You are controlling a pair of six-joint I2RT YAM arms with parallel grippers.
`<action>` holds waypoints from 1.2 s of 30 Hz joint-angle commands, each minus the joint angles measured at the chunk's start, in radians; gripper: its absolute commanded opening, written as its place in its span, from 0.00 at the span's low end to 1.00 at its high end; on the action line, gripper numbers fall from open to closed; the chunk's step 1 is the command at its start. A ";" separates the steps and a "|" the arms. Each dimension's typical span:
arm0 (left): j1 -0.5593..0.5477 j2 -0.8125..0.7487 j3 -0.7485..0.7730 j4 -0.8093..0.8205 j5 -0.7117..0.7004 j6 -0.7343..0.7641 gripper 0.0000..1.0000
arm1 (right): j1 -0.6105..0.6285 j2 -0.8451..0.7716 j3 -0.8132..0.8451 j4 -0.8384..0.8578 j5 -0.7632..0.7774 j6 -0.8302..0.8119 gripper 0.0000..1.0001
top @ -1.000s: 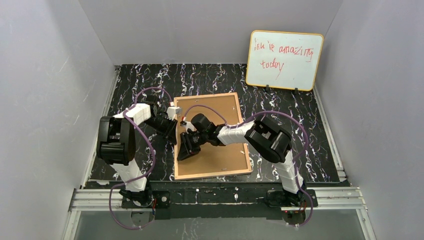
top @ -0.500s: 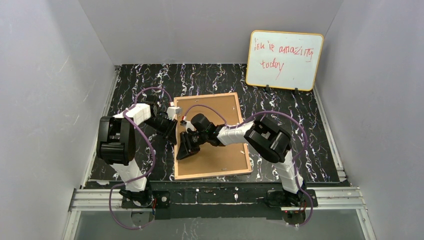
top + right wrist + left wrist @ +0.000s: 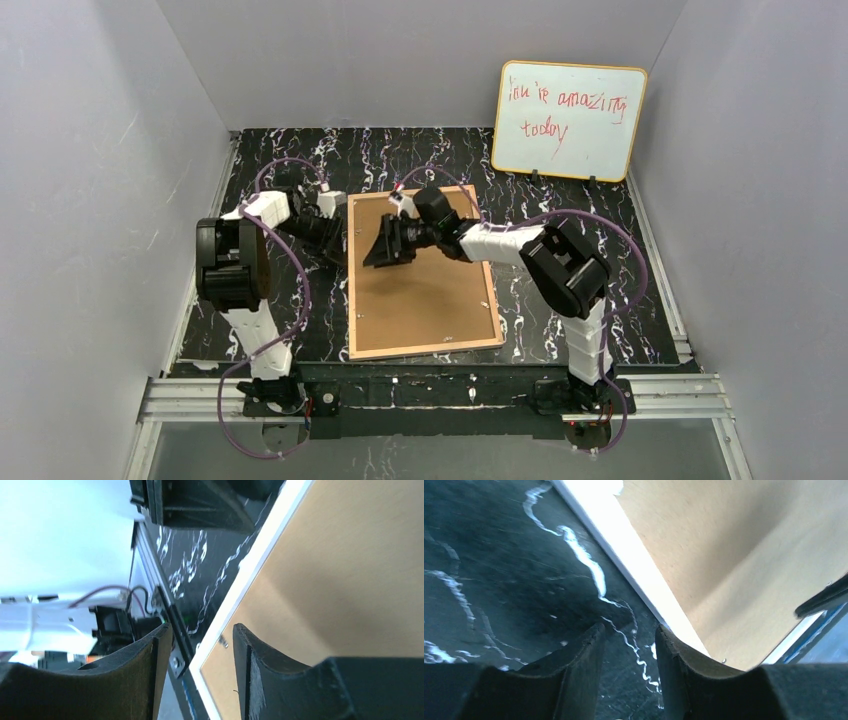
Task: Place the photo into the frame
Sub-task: Install the photo frame at the center of the board.
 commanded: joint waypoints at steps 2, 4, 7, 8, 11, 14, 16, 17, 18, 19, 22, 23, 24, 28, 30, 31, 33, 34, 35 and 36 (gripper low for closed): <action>0.051 0.111 0.071 0.051 0.127 -0.141 0.41 | -0.090 0.074 0.101 0.041 0.057 0.019 0.54; 0.050 0.142 0.076 0.070 0.169 -0.184 0.41 | -0.104 0.126 0.149 0.032 0.088 0.019 0.53; 0.051 0.170 0.081 0.093 0.198 -0.208 0.39 | -0.109 0.199 0.239 0.006 0.113 0.016 0.53; 0.052 0.178 0.082 0.096 0.197 -0.207 0.38 | -0.110 0.222 0.268 0.003 0.114 0.017 0.52; 0.050 0.192 0.083 0.101 0.194 -0.196 0.35 | -0.110 0.293 0.355 -0.025 0.115 0.020 0.50; 0.050 0.209 0.081 0.102 0.180 -0.187 0.31 | -0.110 0.352 0.423 -0.040 0.128 0.031 0.49; 0.050 0.216 0.077 0.103 0.163 -0.177 0.28 | -0.110 0.384 0.460 -0.050 0.134 0.039 0.48; 0.051 0.217 0.074 0.104 0.154 -0.169 0.27 | -0.110 0.398 0.476 -0.056 0.138 0.042 0.47; 0.051 0.217 0.070 0.104 0.148 -0.165 0.26 | -0.109 0.409 0.490 -0.058 0.139 0.046 0.47; 0.051 0.216 0.066 0.107 0.145 -0.162 0.25 | -0.108 0.418 0.502 -0.059 0.141 0.052 0.46; 0.052 0.208 0.054 0.115 0.143 -0.159 0.24 | -0.103 0.442 0.533 -0.075 0.146 0.058 0.46; 0.051 0.207 0.052 0.118 0.143 -0.159 0.24 | -0.100 0.445 0.537 -0.077 0.147 0.060 0.45; 0.051 0.205 0.052 0.120 0.143 -0.159 0.24 | -0.098 0.448 0.539 -0.077 0.147 0.060 0.45; 0.050 0.206 0.046 0.123 0.142 -0.158 0.22 | -0.092 0.453 0.538 -0.075 0.155 0.072 0.44; 0.050 0.207 0.043 0.126 0.142 -0.158 0.22 | -0.090 0.456 0.539 -0.072 0.159 0.079 0.43; 0.051 0.206 0.041 0.128 0.143 -0.159 0.22 | -0.089 0.457 0.540 -0.071 0.162 0.085 0.43; 0.050 0.205 0.039 0.130 0.140 -0.159 0.22 | -0.085 0.459 0.544 -0.067 0.166 0.096 0.43; 0.051 0.204 0.039 0.131 0.140 -0.159 0.22 | -0.084 0.461 0.546 -0.068 0.171 0.099 0.43; 0.050 0.204 0.038 0.132 0.139 -0.159 0.22 | -0.083 0.461 0.547 -0.068 0.174 0.102 0.43; 0.051 0.204 0.036 0.133 0.139 -0.157 0.22 | -0.081 0.461 0.547 -0.067 0.180 0.106 0.42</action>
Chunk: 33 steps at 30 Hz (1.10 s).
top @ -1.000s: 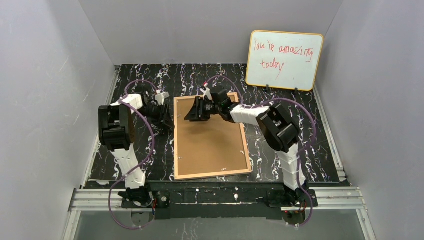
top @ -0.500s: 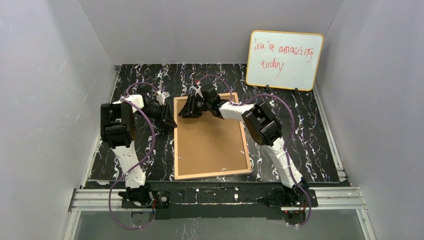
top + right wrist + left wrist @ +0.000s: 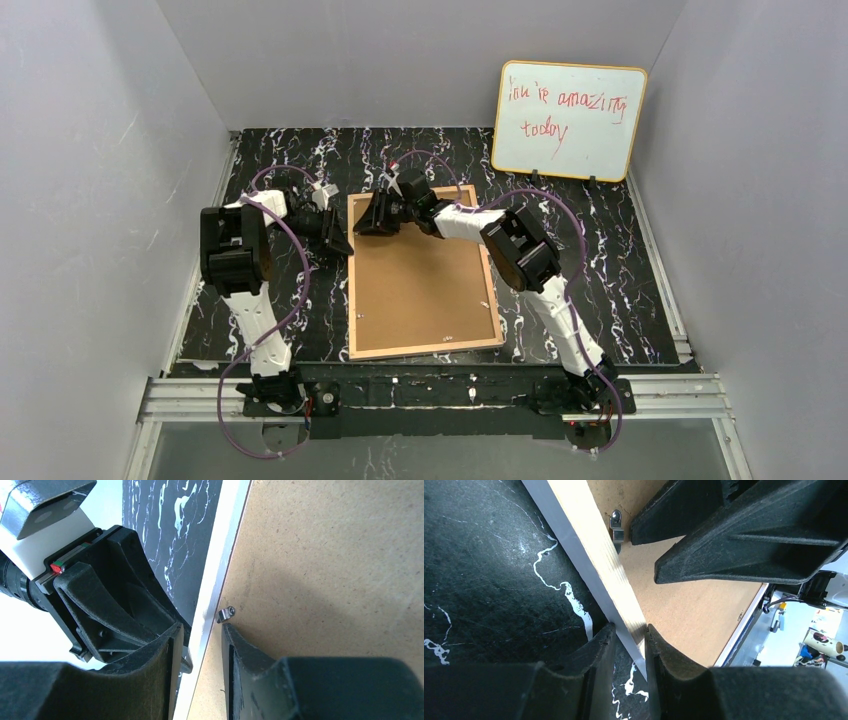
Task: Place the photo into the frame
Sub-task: Install the photo frame at the center of the board.
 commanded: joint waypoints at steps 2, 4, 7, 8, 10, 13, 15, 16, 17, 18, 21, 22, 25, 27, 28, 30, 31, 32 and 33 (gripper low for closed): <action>-0.016 0.025 -0.047 0.035 -0.124 0.051 0.22 | 0.016 0.032 0.034 -0.021 0.046 0.021 0.42; -0.016 0.023 -0.050 0.038 -0.126 0.051 0.22 | 0.019 0.035 0.034 -0.017 0.055 0.033 0.41; -0.016 0.021 -0.055 0.040 -0.126 0.052 0.22 | 0.023 0.041 0.041 -0.017 0.067 0.040 0.41; -0.016 0.021 -0.058 0.040 -0.125 0.053 0.22 | 0.024 0.041 0.041 -0.019 0.073 0.040 0.41; -0.016 0.021 -0.058 0.041 -0.125 0.053 0.22 | 0.025 0.039 0.039 -0.019 0.089 0.040 0.41; -0.016 0.020 -0.059 0.041 -0.125 0.057 0.22 | 0.025 0.043 0.046 -0.018 0.106 0.040 0.41; -0.016 0.022 -0.059 0.042 -0.126 0.055 0.22 | 0.025 0.053 0.060 -0.020 0.109 0.040 0.41; -0.016 0.022 -0.060 0.043 -0.125 0.055 0.22 | 0.025 0.056 0.068 -0.021 0.107 0.041 0.40; -0.015 0.021 -0.061 0.042 -0.124 0.055 0.22 | 0.025 0.060 0.072 -0.020 0.104 0.042 0.40; -0.016 0.018 -0.061 0.043 -0.124 0.057 0.22 | 0.026 0.061 0.075 -0.017 0.100 0.043 0.41; -0.016 0.011 -0.061 0.038 -0.127 0.058 0.22 | 0.026 0.043 0.059 0.002 0.080 0.048 0.41; -0.016 0.007 -0.056 0.031 -0.128 0.065 0.23 | 0.025 0.028 0.045 0.020 0.069 0.055 0.42; -0.008 -0.009 -0.021 -0.034 -0.131 0.099 0.27 | 0.015 -0.048 -0.003 0.056 0.062 0.057 0.47; 0.003 -0.034 -0.001 -0.077 -0.140 0.133 0.32 | 0.000 -0.114 -0.046 0.080 0.048 0.060 0.52; 0.008 -0.047 0.008 -0.097 -0.152 0.153 0.35 | -0.012 -0.147 -0.070 0.093 0.039 0.066 0.54; 0.019 -0.078 0.018 -0.129 -0.181 0.194 0.41 | -0.037 -0.226 -0.125 0.098 0.033 0.057 0.59; 0.022 -0.101 0.017 -0.143 -0.199 0.221 0.43 | -0.053 -0.269 -0.163 0.090 0.039 0.043 0.61; 0.023 -0.118 0.010 -0.154 -0.217 0.245 0.45 | -0.071 -0.318 -0.203 0.072 0.052 0.027 0.64; 0.023 -0.132 -0.003 -0.157 -0.235 0.267 0.47 | -0.096 -0.365 -0.248 0.049 0.073 0.009 0.67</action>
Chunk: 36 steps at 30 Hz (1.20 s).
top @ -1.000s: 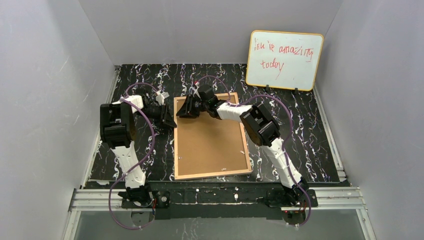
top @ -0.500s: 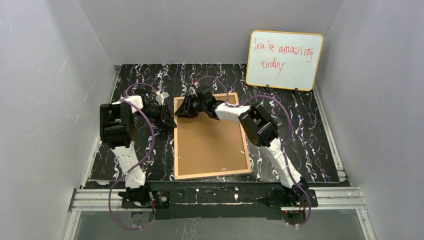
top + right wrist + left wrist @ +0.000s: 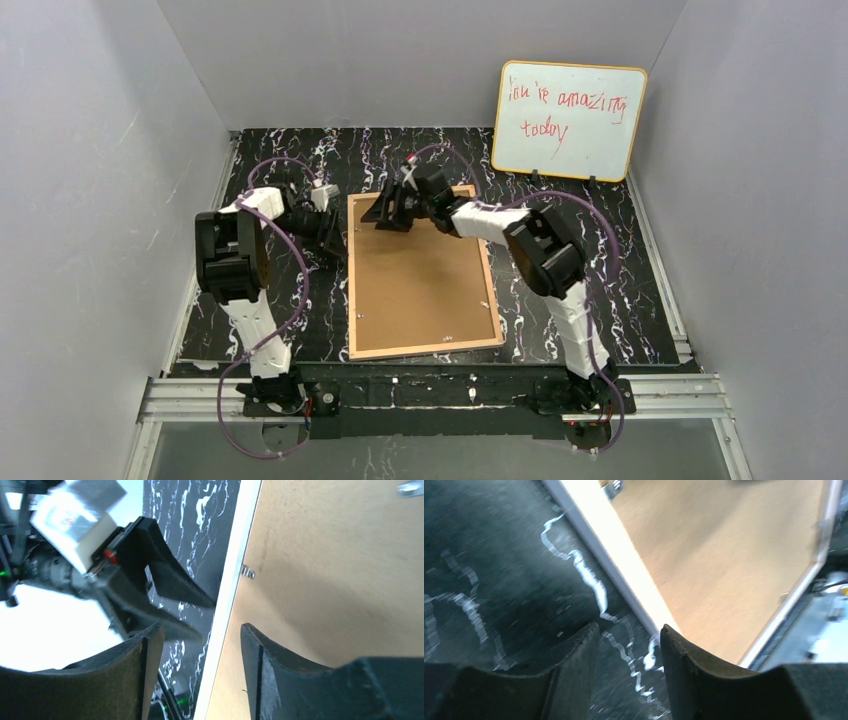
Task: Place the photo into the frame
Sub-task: Install the photo frame at the center of the board, then adjust the photo frame at the center of the board.
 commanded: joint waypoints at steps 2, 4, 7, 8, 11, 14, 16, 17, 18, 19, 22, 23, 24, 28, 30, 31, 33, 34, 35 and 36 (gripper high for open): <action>0.017 -0.108 -0.050 -0.082 -0.203 0.182 0.50 | -0.140 -0.322 -0.201 -0.022 0.081 -0.074 0.75; 0.014 -0.130 -0.090 -0.074 -0.237 0.213 0.51 | -0.204 -0.414 -0.303 -0.097 0.154 -0.105 0.81; 0.005 -0.176 -0.166 -0.049 -0.260 0.245 0.51 | -0.308 -0.540 -0.448 -0.178 0.265 -0.146 0.87; -0.001 -0.191 -0.190 -0.043 -0.266 0.253 0.52 | -0.336 -0.569 -0.489 -0.185 0.291 -0.154 0.89; -0.029 -0.237 -0.254 -0.030 -0.281 0.270 0.53 | -0.400 -0.615 -0.579 -0.195 0.325 -0.167 0.92; -0.064 -0.272 -0.297 -0.023 -0.281 0.284 0.53 | -0.430 -0.598 -0.618 -0.193 0.314 -0.174 0.92; -0.104 -0.289 -0.321 -0.012 -0.290 0.287 0.53 | -0.435 -0.564 -0.626 -0.175 0.289 -0.163 0.92; -0.120 -0.294 -0.331 -0.006 -0.292 0.286 0.53 | -0.435 -0.542 -0.621 -0.171 0.269 -0.156 0.92; -0.132 -0.298 -0.338 0.000 -0.295 0.282 0.53 | -0.435 -0.522 -0.610 -0.167 0.248 -0.151 0.92; -0.142 -0.301 -0.343 0.006 -0.293 0.280 0.53 | -0.434 -0.498 -0.601 -0.155 0.225 -0.141 0.92; -0.177 -0.303 -0.356 0.015 -0.284 0.277 0.54 | -0.414 -0.422 -0.552 -0.120 0.159 -0.119 0.91; -0.191 -0.303 -0.361 0.018 -0.283 0.272 0.54 | -0.401 -0.395 -0.521 -0.131 0.148 -0.118 0.90; -0.205 -0.302 -0.366 0.023 -0.280 0.266 0.54 | -0.384 -0.364 -0.474 -0.136 0.136 -0.118 0.90; -0.271 -0.291 -0.370 0.031 -0.250 0.242 0.55 | -0.288 -0.210 -0.283 -0.160 0.087 -0.119 0.90; -0.306 -0.281 -0.356 0.037 -0.225 0.223 0.56 | -0.238 -0.106 -0.125 -0.209 0.050 -0.128 0.90; -0.326 -0.276 -0.347 0.037 -0.209 0.213 0.57 | -0.211 -0.054 -0.037 -0.245 0.035 -0.137 0.90; -0.365 -0.266 -0.326 0.034 -0.173 0.194 0.60 | -0.164 0.057 0.140 -0.302 -0.005 -0.161 0.90; -0.382 -0.264 -0.315 0.028 -0.150 0.191 0.62 | -0.145 0.109 0.236 -0.346 -0.021 -0.170 0.90; -0.394 -0.264 -0.302 0.018 -0.127 0.191 0.67 | -0.132 0.158 0.324 -0.393 -0.033 -0.183 0.91; -0.399 -0.266 -0.290 -0.004 -0.096 0.196 0.73 | -0.125 0.193 0.399 -0.434 -0.040 -0.200 0.91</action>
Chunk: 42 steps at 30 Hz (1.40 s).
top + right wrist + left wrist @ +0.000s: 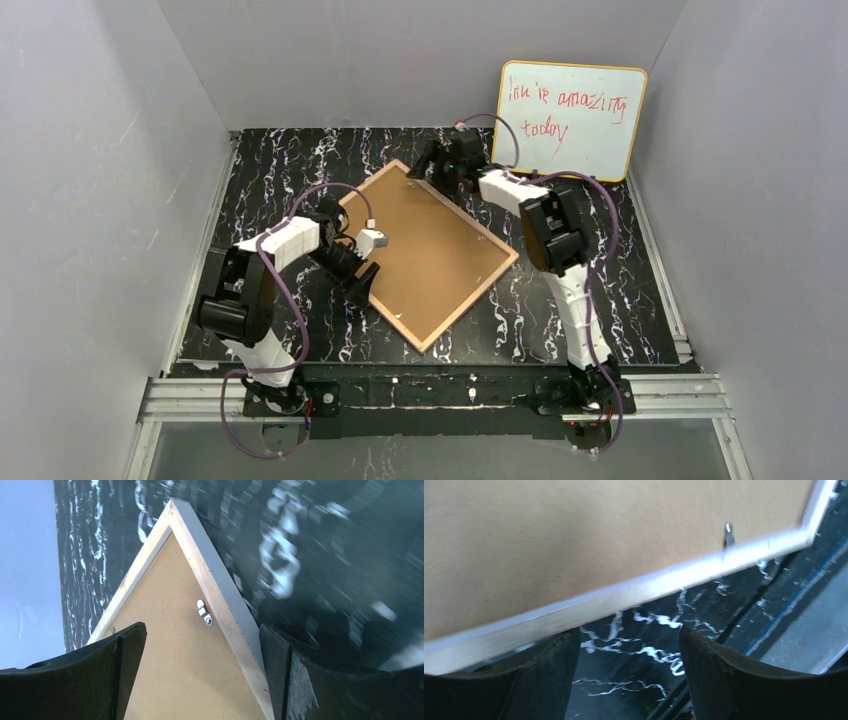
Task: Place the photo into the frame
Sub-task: Adjust the photo frame at the center of the board.
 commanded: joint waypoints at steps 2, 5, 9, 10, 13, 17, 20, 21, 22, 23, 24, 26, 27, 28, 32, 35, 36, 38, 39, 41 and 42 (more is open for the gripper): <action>-0.077 0.049 0.052 -0.045 0.201 0.056 0.80 | 0.142 0.153 0.314 -0.259 -0.210 -0.045 0.97; -0.060 0.029 0.102 -0.201 0.195 0.185 0.88 | 0.114 0.094 0.299 -0.260 -0.145 -0.098 0.99; 0.035 0.011 0.204 -0.426 0.204 0.359 0.92 | 0.080 -0.027 0.244 -0.297 -0.060 -0.182 0.99; 0.068 0.016 0.242 -0.488 0.207 0.401 0.93 | 0.071 -0.060 0.215 -0.311 -0.030 -0.202 0.99; 0.169 0.052 0.394 -0.624 0.190 0.489 0.94 | 0.040 -0.197 0.079 -0.314 0.044 -0.221 0.99; 0.319 0.138 0.548 -0.494 0.117 0.332 0.91 | -0.005 -0.415 -0.189 -0.293 0.107 -0.173 0.99; 0.398 0.224 0.609 -0.261 0.013 0.127 0.85 | -0.033 -0.615 -0.409 -0.290 0.128 -0.107 0.99; 0.413 0.259 0.619 -0.184 -0.020 0.055 0.84 | -0.034 -0.675 -0.484 -0.295 0.135 -0.088 0.99; 0.422 0.285 0.627 -0.123 -0.052 0.014 0.83 | -0.035 -0.736 -0.552 -0.307 0.139 -0.070 0.99; 0.428 0.308 0.636 -0.066 -0.084 -0.014 0.82 | -0.037 -0.791 -0.616 -0.321 0.139 -0.053 0.99; 0.430 0.332 0.642 -0.020 -0.113 -0.041 0.82 | -0.037 -0.849 -0.678 -0.335 0.135 -0.038 0.99; 0.431 0.377 0.657 0.055 -0.153 -0.088 0.80 | -0.036 -0.951 -0.803 -0.365 0.123 -0.010 0.99; 0.431 0.400 0.667 0.068 -0.154 -0.102 0.80 | -0.038 -0.998 -0.846 -0.385 0.116 0.001 0.99; 0.431 0.420 0.671 0.075 -0.147 -0.119 0.79 | -0.041 -1.036 -0.880 -0.409 0.111 0.008 0.99; 0.422 0.461 0.633 0.074 -0.123 -0.123 0.74 | -0.051 -1.159 -0.998 -0.459 0.074 0.039 0.99; 0.416 0.444 0.564 0.068 -0.089 -0.086 0.74 | -0.058 -1.192 -1.066 -0.461 0.042 0.056 0.99; 0.416 0.439 0.549 0.052 -0.075 -0.066 0.74 | -0.059 -1.192 -1.083 -0.452 0.034 0.056 0.99; 0.414 0.429 0.524 0.007 -0.054 -0.008 0.74 | -0.065 -1.181 -1.119 -0.403 0.013 0.052 0.99; 0.414 0.424 0.513 -0.020 -0.046 0.017 0.74 | -0.073 -1.171 -1.129 -0.389 0.006 0.048 0.99; 0.414 0.402 0.474 -0.060 -0.039 0.070 0.73 | -0.091 -1.131 -1.139 -0.326 -0.016 0.032 0.99; 0.414 0.388 0.455 -0.085 -0.035 0.098 0.73 | -0.102 -1.102 -1.142 -0.307 -0.027 0.024 0.99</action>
